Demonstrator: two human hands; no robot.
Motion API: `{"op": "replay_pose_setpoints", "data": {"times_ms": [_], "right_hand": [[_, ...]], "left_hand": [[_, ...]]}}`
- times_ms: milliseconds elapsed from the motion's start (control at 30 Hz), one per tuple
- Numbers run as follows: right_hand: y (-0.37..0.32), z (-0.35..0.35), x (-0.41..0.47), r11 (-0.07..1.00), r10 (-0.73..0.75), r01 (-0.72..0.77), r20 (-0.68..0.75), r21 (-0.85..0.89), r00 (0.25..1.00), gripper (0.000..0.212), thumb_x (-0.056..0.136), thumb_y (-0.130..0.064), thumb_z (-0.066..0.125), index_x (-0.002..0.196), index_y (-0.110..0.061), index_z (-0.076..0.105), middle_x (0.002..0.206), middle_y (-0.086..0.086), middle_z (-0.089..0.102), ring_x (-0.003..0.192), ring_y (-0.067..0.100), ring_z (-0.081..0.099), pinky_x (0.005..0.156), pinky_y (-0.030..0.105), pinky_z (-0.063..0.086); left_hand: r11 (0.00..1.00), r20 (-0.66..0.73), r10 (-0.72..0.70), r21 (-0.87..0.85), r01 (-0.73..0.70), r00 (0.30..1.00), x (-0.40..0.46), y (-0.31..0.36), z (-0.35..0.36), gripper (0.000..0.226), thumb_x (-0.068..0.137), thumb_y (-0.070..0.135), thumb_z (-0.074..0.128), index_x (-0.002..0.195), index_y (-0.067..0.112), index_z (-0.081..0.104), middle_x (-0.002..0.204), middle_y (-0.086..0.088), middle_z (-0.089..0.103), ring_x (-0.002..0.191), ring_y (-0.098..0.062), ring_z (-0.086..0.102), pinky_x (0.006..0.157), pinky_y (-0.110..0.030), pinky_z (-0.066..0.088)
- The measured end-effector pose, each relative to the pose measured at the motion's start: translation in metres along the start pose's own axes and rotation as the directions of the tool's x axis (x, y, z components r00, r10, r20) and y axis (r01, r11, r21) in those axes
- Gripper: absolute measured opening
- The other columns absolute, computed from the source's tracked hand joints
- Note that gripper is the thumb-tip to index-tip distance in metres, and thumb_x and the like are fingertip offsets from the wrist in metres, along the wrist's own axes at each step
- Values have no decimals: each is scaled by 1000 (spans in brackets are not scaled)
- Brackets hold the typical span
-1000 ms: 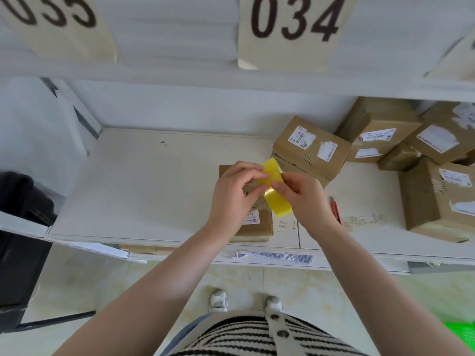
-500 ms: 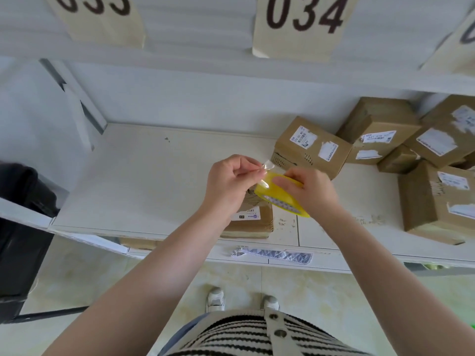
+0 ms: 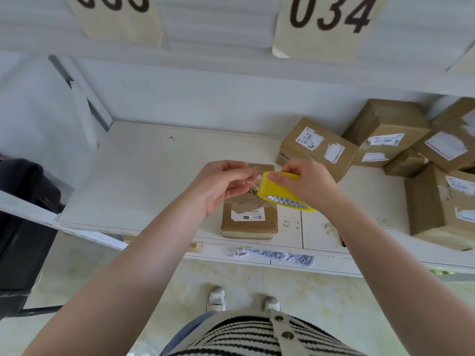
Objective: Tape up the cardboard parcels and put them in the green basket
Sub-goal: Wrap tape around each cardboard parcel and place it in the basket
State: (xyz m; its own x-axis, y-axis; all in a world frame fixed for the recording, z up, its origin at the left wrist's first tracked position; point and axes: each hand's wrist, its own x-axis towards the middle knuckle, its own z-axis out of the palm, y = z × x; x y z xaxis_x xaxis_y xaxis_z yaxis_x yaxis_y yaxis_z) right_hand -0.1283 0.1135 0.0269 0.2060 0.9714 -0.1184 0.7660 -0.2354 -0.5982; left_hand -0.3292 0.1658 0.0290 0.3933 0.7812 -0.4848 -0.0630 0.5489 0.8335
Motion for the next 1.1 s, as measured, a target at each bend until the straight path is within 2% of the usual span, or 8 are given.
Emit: {"op": "replay_pose_setpoints", "data": {"times_ms": [100, 200, 333, 500, 600, 733, 833, 1100], "right_hand": [[-4, 0, 5, 999, -25, 27, 56, -31, 998, 41, 81, -62, 63, 67, -24, 60, 54, -10, 48, 52, 4, 46, 50, 23, 33], [-7, -5, 12, 994, -67, 76, 123, -74, 990, 49, 85, -66, 53, 65, -21, 57, 52, -13, 49, 49, 2, 46, 49, 22, 31], [-2, -18, 29, 976, -47, 69, 107, -209, 993, 55, 87, -70, 46, 75, -19, 62, 68, -5, 57, 63, 10, 54, 53, 27, 35], [6, -5, 44, 955, 9, 36, 150, -295, 989, 54, 83, -71, 50, 70, -19, 58, 63, -4, 52, 57, 11, 50, 52, 26, 32], [13, 5, 48, 959, 22, 27, 170, -283, 985, 56, 82, -69, 53, 73, -14, 60, 64, -2, 51, 57, 14, 49, 53, 27, 34], [17, 13, 53, 962, 39, 6, 160, -272, 986, 59, 82, -69, 54, 77, -11, 63, 65, 1, 52, 58, 15, 50, 53, 28, 34], [17, 14, 56, 957, 51, -4, 156, -291, 986, 59, 81, -72, 52, 75, -14, 63, 64, -1, 54, 57, 14, 51, 52, 27, 34], [14, 19, 58, 953, 100, -49, 159, -298, 982, 63, 81, -71, 54, 75, -9, 62, 60, -1, 49, 54, 14, 49, 53, 27, 35]], "left_hand": [[981, -122, 134, 156, -114, 983, 8, 2, -3, 14, 77, 3, 80, 86, 7, 70, 76, -8, 75, 63, -14, 70, 58, -20, 56], [963, -221, 247, 167, -213, 944, 18, 7, -21, 12, 77, -1, 80, 79, 6, 71, 67, -5, 74, 57, -13, 68, 57, -18, 54], [973, -339, 225, 121, -195, 913, 27, -11, -46, 11, 80, 1, 78, 82, 7, 70, 73, -7, 75, 67, -16, 72, 62, -19, 55], [994, -410, 111, 25, -111, 905, 39, -55, -50, 12, 83, -4, 73, 92, -2, 67, 78, -11, 71, 58, -6, 67, 57, -13, 49], [993, -448, 58, -68, -99, 892, 47, -72, -47, 12, 81, -6, 74, 89, 0, 67, 78, -9, 70, 58, -3, 68, 58, -10, 50], [992, -478, 56, -70, -101, 877, 59, -83, -48, 15, 79, -4, 77, 92, -2, 69, 79, -11, 71, 61, -8, 65, 62, -12, 52], [991, -486, 60, -78, -112, 872, 64, -88, -48, 14, 78, -2, 79, 86, 4, 69, 77, -8, 71, 64, -10, 67, 67, -16, 53], [989, -518, 109, -25, -142, 848, 71, -103, -47, 13, 78, 1, 79, 82, 10, 70, 71, -2, 71, 64, -8, 68, 68, -16, 53]]}}
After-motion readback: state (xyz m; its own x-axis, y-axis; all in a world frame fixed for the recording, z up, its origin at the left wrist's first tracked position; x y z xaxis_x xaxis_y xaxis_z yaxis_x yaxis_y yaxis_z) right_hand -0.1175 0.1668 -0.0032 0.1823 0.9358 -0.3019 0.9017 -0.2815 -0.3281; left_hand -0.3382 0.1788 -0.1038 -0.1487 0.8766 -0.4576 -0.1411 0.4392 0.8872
